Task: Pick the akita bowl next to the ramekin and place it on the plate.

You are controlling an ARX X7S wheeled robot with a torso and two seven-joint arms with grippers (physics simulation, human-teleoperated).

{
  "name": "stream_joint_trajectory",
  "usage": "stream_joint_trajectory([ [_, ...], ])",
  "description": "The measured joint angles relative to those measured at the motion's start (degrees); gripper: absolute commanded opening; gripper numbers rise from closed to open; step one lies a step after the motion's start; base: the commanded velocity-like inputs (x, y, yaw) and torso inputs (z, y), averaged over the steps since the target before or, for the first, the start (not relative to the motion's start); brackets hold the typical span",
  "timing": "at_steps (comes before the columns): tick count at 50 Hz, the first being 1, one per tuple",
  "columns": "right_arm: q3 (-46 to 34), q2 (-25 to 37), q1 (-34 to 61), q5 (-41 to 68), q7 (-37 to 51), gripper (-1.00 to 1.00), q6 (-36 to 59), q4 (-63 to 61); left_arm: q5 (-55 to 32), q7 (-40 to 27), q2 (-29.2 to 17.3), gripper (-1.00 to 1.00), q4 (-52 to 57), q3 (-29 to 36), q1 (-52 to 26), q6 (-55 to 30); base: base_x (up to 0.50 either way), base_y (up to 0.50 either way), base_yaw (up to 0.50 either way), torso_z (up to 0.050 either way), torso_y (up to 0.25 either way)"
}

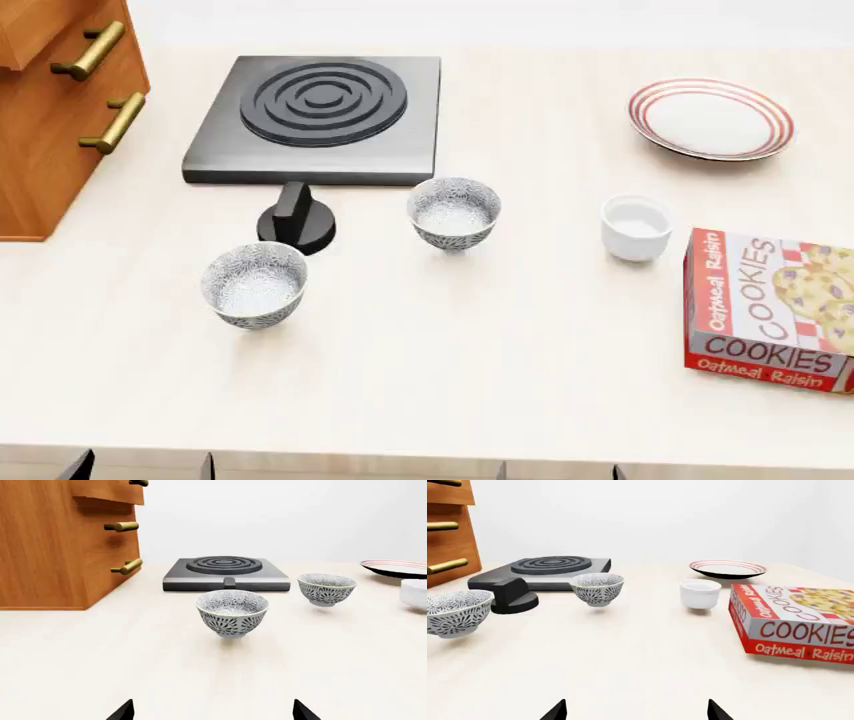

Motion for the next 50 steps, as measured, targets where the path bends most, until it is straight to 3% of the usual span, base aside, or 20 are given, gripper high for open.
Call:
stream_joint_trajectory([
  [50, -5.7, 5.0, 0.2, 6.3, 6.3, 1.0, -0.5, -0.3, -5.8, -5.2, -5.0, 1.0, -0.3, 5.1, -0.2, 0.6, 0.0, 0.0, 0.0, 0.0, 0.0],
])
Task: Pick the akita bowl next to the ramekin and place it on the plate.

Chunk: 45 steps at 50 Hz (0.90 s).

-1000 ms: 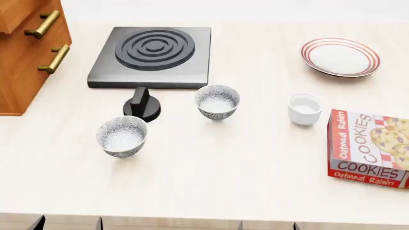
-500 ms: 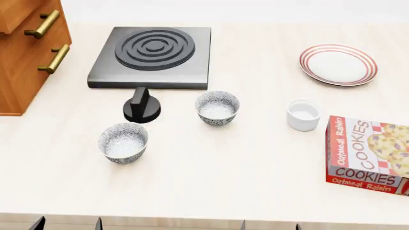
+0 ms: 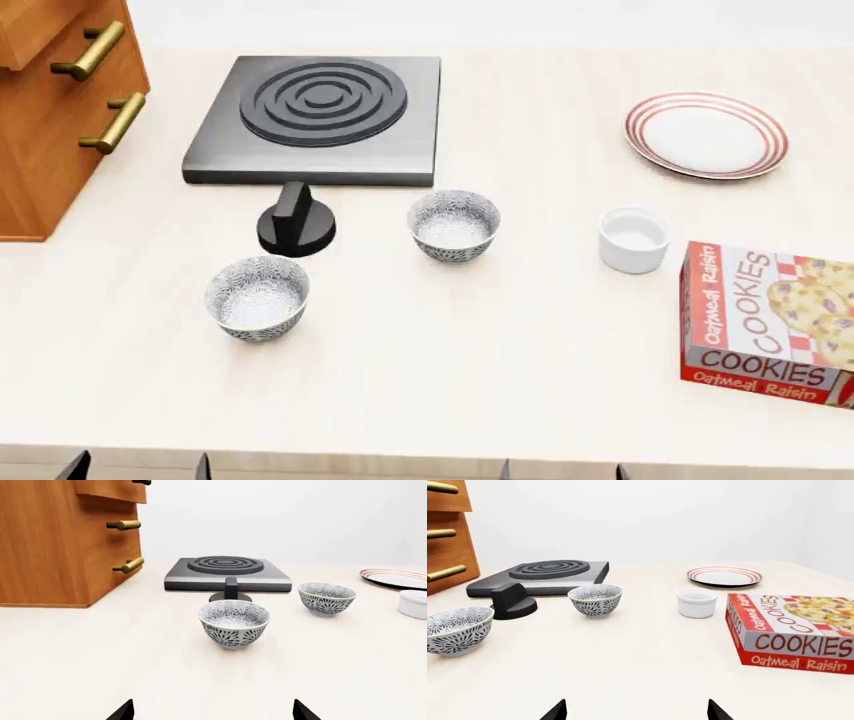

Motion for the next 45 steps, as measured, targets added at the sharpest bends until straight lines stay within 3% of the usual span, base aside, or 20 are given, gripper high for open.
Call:
stream_joint_trajectory([
  [22, -2.6, 1.9, -0.6, -0.4, 2.2, 1.0, 3.7, -6.1, 1.6, -2.9, -2.0, 1.0, 4.0, 1.7, 1.8, 1.3, 0.0, 0.0, 0.0, 0.0, 0.0],
  [45, -4.5, 3.8, -1.3, -0.6, 4.3, 1.0, 10.5, -16.5, 2.3, -5.5, -4.3, 1.0, 17.0, 2.7, 4.2, -5.7, 0.0, 0.0, 0.0, 0.0, 0.0],
])
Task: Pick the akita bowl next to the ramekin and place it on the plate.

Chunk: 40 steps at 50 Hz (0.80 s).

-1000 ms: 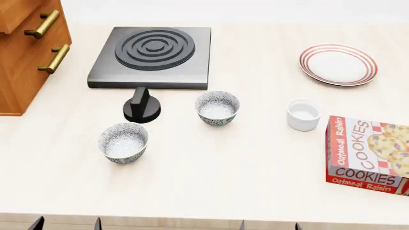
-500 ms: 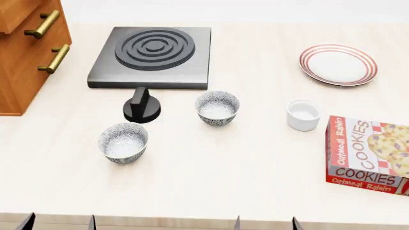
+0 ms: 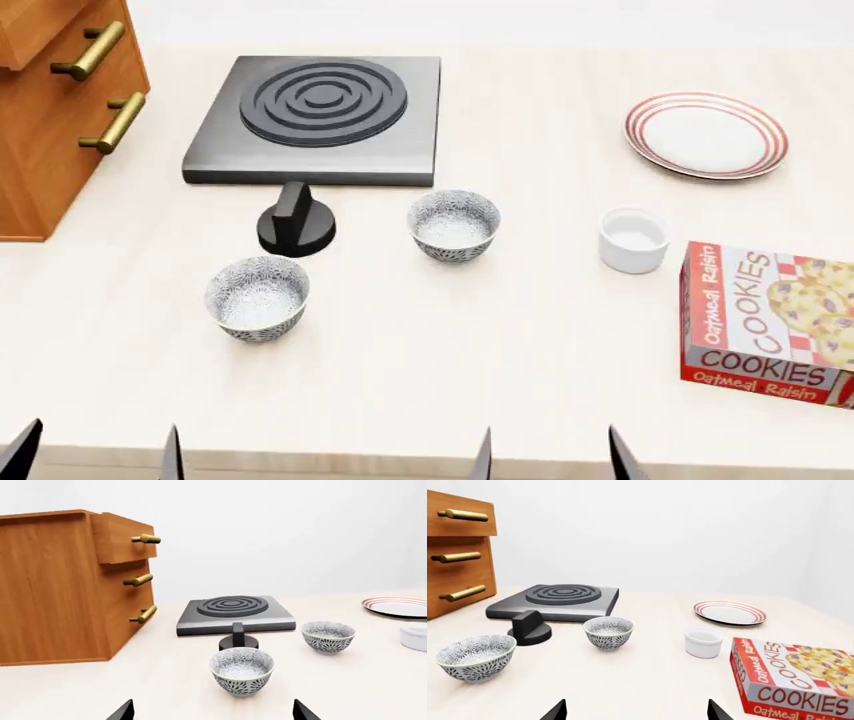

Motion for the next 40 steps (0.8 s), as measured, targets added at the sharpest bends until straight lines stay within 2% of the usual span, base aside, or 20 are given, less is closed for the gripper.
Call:
stream_joint_trajectory([
  [40, -1.0, 4.5, 0.9, 0.8, 2.7, 1.0, 15.9, -20.7, -2.0, -1.0, -5.9, 1.0, 25.4, 0.5, -2.2, -17.6, 0.0, 0.0, 0.0, 0.0, 0.0],
])
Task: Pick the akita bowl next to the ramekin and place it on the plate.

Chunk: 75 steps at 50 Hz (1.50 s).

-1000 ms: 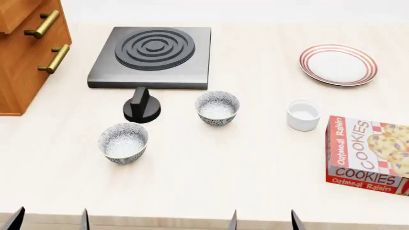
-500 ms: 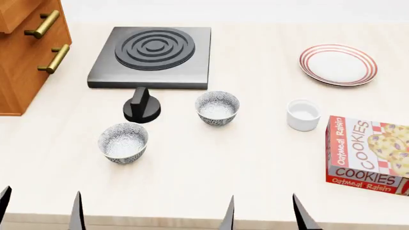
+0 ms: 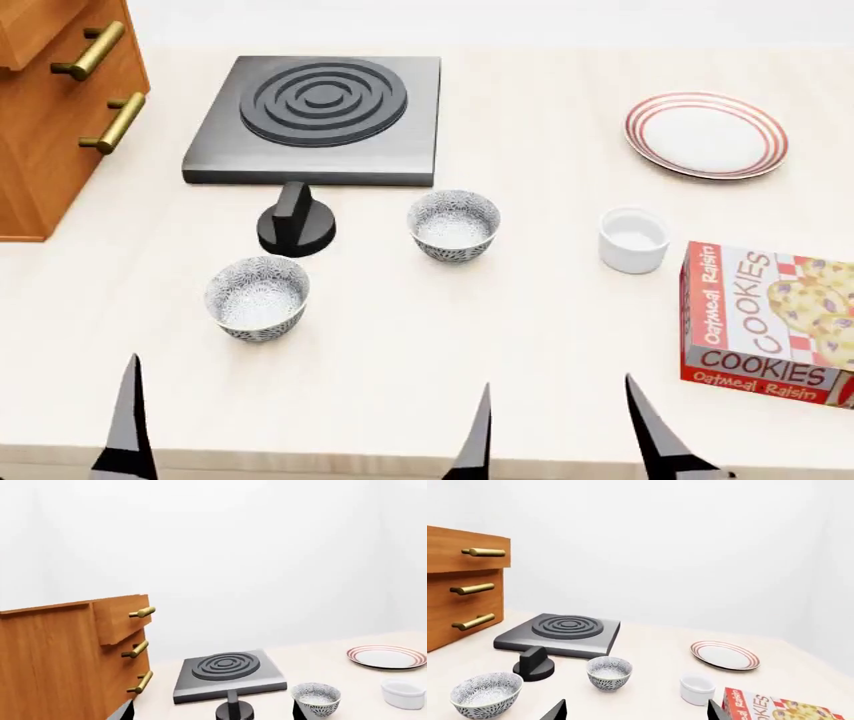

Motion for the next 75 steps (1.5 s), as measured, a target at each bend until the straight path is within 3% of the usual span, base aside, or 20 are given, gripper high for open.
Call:
stream_joint_trajectory([
  [35, 1.6, 3.3, 2.0, 1.8, 2.0, 1.0, 13.2, -16.8, -5.0, -2.0, -4.5, 1.0, 15.2, -2.6, -2.9, -12.2, 0.0, 0.0, 0.0, 0.0, 0.0],
  [58, 1.3, 5.6, 3.4, 4.8, 5.4, 1.0, 15.8, -21.6, -23.6, -27.4, -26.1, 1.0, 17.5, 8.1, -10.7, -5.6, 0.0, 0.0, 0.0, 0.0, 0.0],
  [75, -0.4, 11.7, 4.9, 12.9, 13.4, 1.0, 13.2, -22.1, -28.7, -37.8, -35.3, 1.0, 17.6, 16.2, -16.0, 0.1, 0.0, 0.0, 0.0, 0.0, 0.0],
])
